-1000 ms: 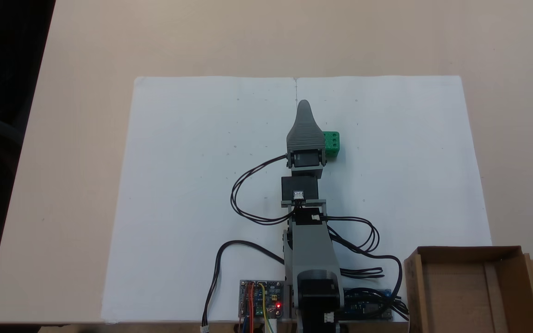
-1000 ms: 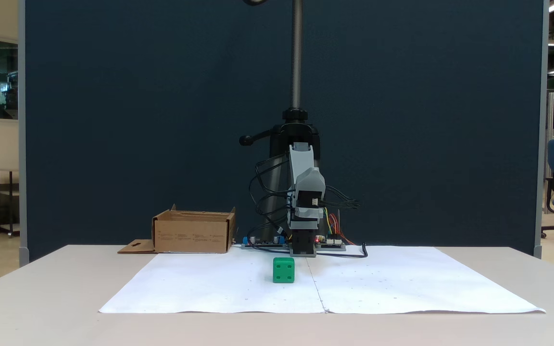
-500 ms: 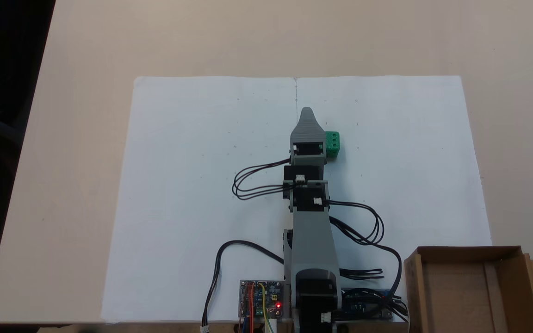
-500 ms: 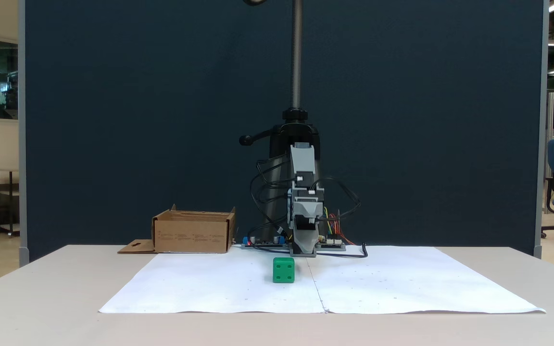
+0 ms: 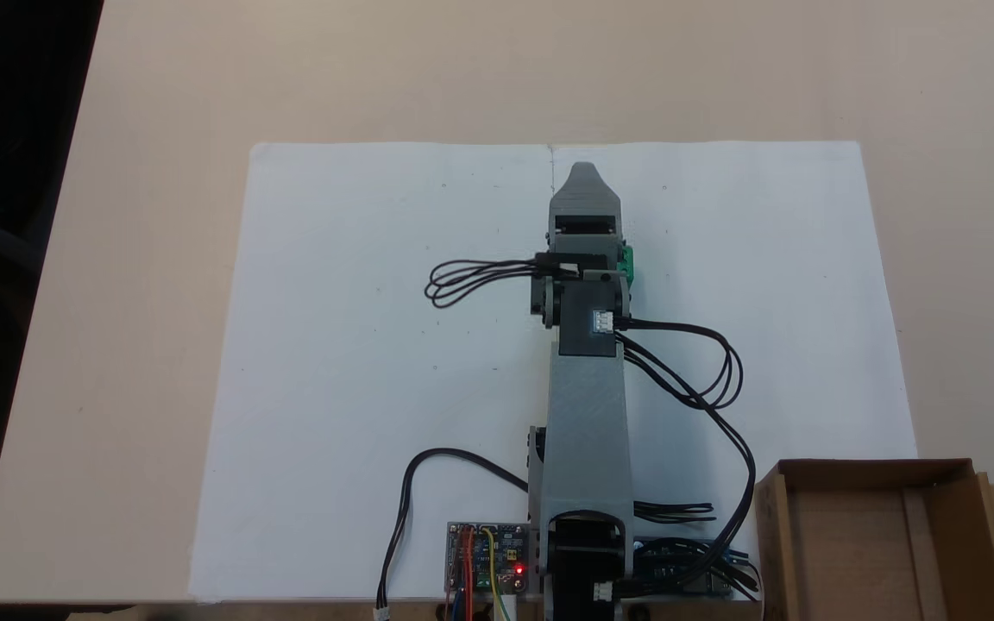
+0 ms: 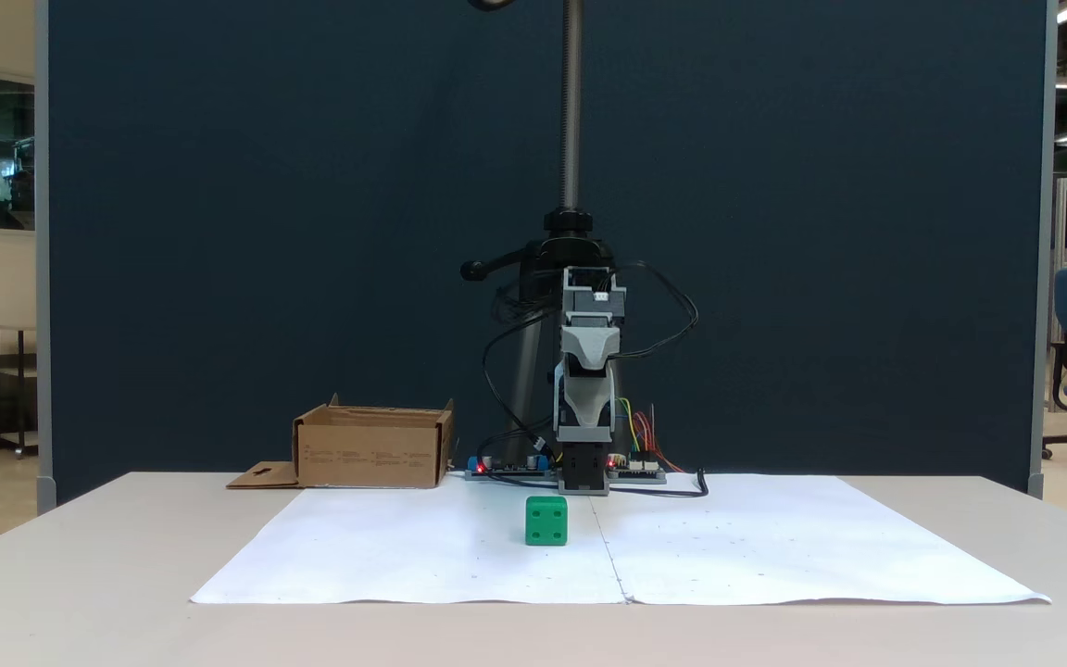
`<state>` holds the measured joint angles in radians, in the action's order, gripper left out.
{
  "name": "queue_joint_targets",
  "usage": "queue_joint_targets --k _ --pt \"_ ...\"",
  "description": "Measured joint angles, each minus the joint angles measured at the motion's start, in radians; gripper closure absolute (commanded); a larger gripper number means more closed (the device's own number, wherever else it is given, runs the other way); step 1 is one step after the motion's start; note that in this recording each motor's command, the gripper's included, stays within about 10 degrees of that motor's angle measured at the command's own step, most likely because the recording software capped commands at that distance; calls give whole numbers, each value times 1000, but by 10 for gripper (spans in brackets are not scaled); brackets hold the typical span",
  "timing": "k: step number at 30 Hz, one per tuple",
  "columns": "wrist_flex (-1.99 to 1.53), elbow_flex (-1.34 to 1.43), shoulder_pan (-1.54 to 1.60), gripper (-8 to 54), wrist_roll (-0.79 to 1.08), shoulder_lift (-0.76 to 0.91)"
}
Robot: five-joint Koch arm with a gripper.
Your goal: Grasp a green dice and put it in the bin.
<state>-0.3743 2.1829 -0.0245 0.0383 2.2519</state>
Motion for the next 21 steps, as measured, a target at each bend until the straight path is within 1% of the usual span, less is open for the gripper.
queue_joint_targets --k 5,9,21 --pt "-256 -92 -2 39 0 -18" --pt "-440 -144 0 39 0 -109" --pt "-488 -313 -60 39 11 -377"
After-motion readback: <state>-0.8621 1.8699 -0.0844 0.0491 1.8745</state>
